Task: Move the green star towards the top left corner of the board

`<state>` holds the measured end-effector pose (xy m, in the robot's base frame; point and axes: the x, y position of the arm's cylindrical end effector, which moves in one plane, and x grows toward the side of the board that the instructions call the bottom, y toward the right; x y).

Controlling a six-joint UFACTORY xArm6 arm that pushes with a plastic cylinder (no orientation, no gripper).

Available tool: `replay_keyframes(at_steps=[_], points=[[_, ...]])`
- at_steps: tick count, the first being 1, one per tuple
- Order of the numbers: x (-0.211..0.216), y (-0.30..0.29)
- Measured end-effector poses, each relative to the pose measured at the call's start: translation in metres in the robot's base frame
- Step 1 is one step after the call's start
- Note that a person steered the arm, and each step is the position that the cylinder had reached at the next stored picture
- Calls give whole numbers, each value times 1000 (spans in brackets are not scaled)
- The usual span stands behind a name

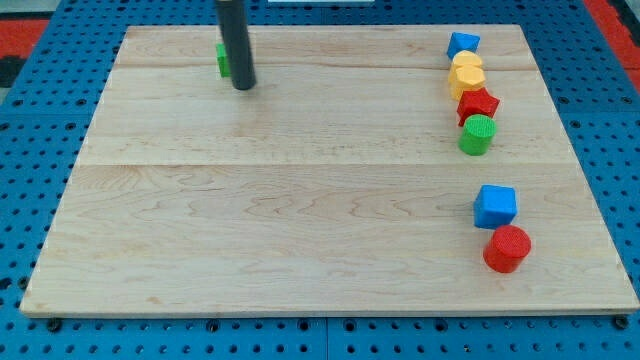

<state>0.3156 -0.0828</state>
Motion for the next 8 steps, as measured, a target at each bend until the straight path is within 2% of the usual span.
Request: replay_keyframes(at_steps=[1, 2, 3, 4, 6, 7, 8], points=[[-40, -15], [-56, -72], [-57, -105], [-53, -78], [-45, -69], [-25, -25], [-24, -7]])
